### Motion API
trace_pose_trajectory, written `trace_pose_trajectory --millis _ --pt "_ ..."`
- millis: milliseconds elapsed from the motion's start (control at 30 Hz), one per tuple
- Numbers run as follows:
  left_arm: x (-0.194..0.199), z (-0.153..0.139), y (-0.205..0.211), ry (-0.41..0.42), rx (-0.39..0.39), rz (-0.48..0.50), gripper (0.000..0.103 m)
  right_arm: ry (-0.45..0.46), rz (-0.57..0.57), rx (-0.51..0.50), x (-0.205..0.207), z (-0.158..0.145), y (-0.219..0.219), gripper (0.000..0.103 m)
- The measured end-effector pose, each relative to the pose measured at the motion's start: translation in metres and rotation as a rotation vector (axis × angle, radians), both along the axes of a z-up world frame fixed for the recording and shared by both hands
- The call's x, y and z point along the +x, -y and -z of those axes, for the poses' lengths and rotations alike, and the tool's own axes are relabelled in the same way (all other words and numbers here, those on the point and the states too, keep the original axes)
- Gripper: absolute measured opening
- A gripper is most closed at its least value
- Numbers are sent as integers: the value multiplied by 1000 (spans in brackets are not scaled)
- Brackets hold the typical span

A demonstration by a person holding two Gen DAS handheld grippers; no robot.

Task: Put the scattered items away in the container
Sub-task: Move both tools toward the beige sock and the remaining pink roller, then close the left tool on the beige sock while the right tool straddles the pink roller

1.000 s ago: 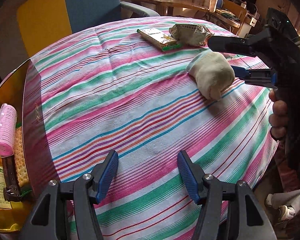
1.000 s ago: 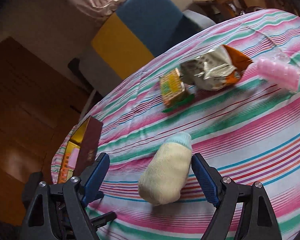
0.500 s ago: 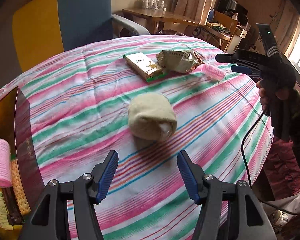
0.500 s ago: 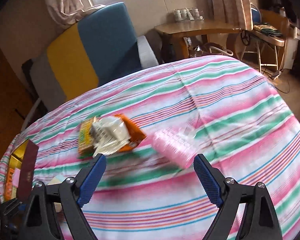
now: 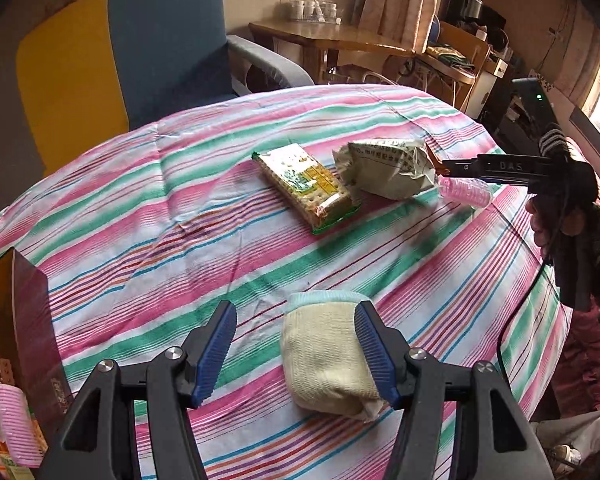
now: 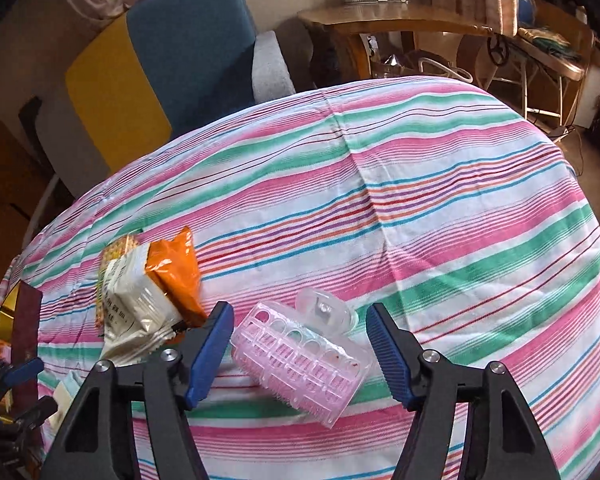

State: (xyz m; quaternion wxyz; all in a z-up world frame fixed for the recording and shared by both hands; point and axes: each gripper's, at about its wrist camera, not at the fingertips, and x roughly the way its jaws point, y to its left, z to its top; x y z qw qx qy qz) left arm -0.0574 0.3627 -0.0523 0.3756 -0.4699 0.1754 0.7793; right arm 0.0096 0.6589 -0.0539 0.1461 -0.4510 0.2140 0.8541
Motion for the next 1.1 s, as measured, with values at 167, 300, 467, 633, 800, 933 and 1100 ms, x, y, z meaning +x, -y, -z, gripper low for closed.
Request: trace_pose_trajectory --millis 167,300,467,633,800,933,1100 --pt "5 12 -11 54 6 35 63 -24 -49 -3 19 -6 28 62" --pt "13 15 -7 95 25 44 60 -23 -89 25 30 -5 58 62" --pt "21 19 13 169 66 31 58 -62 -100 -59 48 0 90 61" --pt "37 24 41 193 65 9 57 -83 -99 -172 62 14 128 64" --pt "57 20 66 167 55 2 56 -115 -49 -254 78 14 151 80" --pt "60 10 78 124 61 -6 58 -168 35 -268 99 4 155 83" --pt "50 -6 70 72 49 22 59 -184 77 -255 123 2 161 86"
